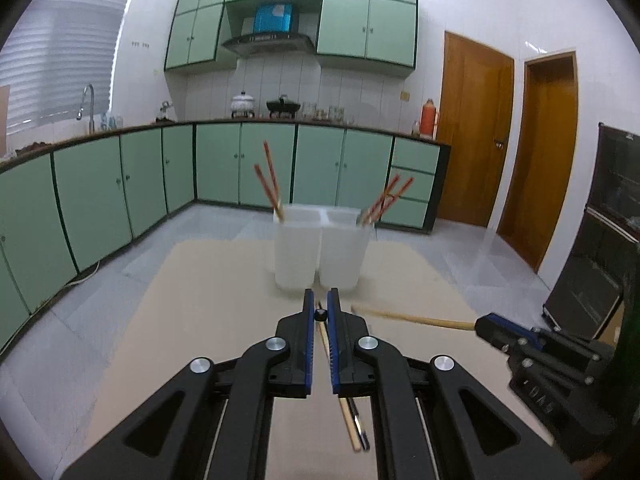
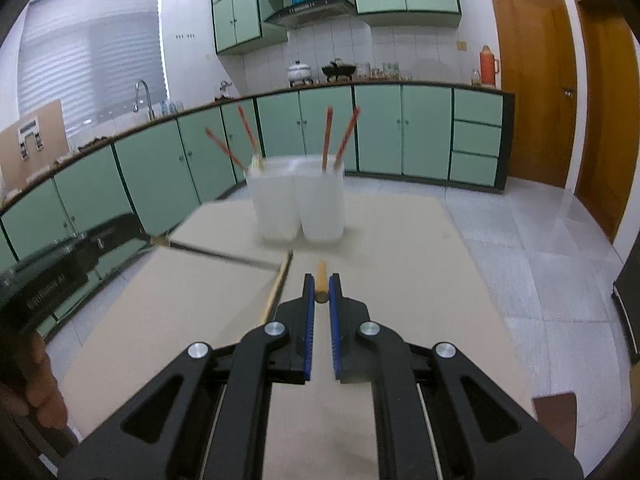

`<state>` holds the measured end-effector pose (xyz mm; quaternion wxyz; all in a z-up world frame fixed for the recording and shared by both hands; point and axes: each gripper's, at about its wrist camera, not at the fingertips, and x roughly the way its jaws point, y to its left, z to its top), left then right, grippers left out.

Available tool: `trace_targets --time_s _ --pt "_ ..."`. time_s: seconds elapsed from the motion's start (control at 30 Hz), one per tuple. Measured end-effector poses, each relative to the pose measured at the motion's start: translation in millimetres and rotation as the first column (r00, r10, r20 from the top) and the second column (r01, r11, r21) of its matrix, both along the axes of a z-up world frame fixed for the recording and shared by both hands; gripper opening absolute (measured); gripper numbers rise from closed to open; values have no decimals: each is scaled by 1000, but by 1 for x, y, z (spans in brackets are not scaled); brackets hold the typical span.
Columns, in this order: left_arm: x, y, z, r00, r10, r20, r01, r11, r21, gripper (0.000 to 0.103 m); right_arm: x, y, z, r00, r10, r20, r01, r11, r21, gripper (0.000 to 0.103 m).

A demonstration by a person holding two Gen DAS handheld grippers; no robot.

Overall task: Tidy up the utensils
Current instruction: 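Lift both held chopsticks and carry them over the white holder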

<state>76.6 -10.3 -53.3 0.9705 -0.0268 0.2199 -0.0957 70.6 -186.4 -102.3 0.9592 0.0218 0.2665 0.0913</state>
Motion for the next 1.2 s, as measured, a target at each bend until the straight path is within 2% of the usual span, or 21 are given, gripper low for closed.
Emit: trace_targets --time_s 0.3,0.67,0.97,1.2 --pt "17 4 35 999 -16 28 17 999 -50 6 29 -6 69 997 70 16 -71 996 54 6" --pt "19 4 70 996 -61 64 65 996 -64 6 50 5 116 984 175 43 -175 985 0 6" --pt "28 7 106 986 -65 155 76 995 -64 6 70 4 158 973 205 108 -208 978 13 6" --pt "59 2 149 962 -62 266 76 996 -43 6 103 0 195 966 199 164 -206 978 25 6"
